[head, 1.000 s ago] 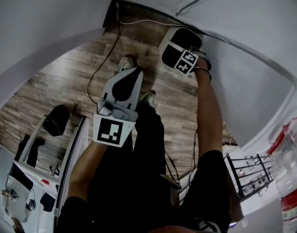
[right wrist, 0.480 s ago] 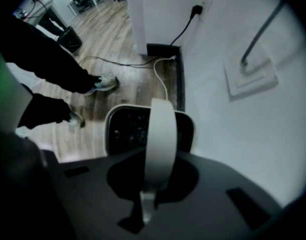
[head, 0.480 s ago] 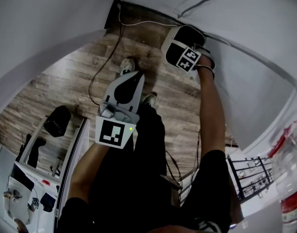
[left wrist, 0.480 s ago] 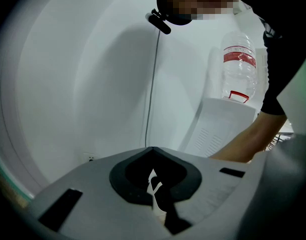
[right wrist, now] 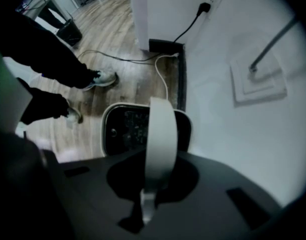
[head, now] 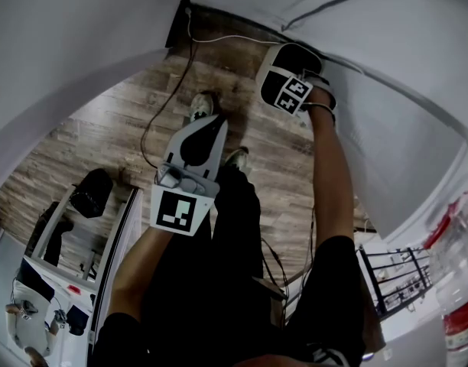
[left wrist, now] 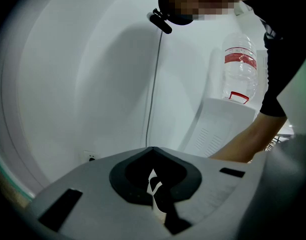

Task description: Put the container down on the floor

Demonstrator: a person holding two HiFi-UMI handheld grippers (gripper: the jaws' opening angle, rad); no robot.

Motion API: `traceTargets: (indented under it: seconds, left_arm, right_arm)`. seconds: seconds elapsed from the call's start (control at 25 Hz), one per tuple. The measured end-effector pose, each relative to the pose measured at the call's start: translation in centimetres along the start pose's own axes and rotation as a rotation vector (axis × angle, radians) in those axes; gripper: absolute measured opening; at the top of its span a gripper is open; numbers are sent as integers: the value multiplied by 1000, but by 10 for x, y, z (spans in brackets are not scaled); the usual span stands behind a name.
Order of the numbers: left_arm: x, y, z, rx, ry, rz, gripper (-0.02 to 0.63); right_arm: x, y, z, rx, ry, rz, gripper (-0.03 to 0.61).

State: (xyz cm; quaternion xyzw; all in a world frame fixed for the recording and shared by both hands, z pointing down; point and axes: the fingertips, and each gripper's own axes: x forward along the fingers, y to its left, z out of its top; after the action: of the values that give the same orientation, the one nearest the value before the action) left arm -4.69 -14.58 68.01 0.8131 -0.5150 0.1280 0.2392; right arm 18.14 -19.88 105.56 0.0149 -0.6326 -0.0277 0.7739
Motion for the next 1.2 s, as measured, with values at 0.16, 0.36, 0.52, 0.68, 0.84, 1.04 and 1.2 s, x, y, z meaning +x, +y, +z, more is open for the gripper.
traceTargets:
  seconds: [0.16,0.36,0.52,0.68,0.84,1.04,1.2]
  left_arm:
    - [-4,3,2,15,0,3,26]
    - [-7,8,1,-8,-5,13,26]
    - [-9,8,1,-5,3,9,26]
    - [-12,7,2,-11,-1,17,26]
    - [-13,7,4,-24,-11,22,26]
    - [-14,6,6,-28,-15,20,26]
    - [-19,7,6,-25,-17,25,26]
  right_arm:
    - [-1,0,-2,3,-4,-6,34]
    - [-2,4,1,71,-51,-4,35]
    - [-4,9,0,61,-68,-20,35]
    - [-6,13,-3,48,-63,-48,42]
    - [-8,15,-11,83,-51,-34,97]
    - [-13,18,-14,101,-62,-34,113]
    - [-22,18,-9,96,-70,-54,123]
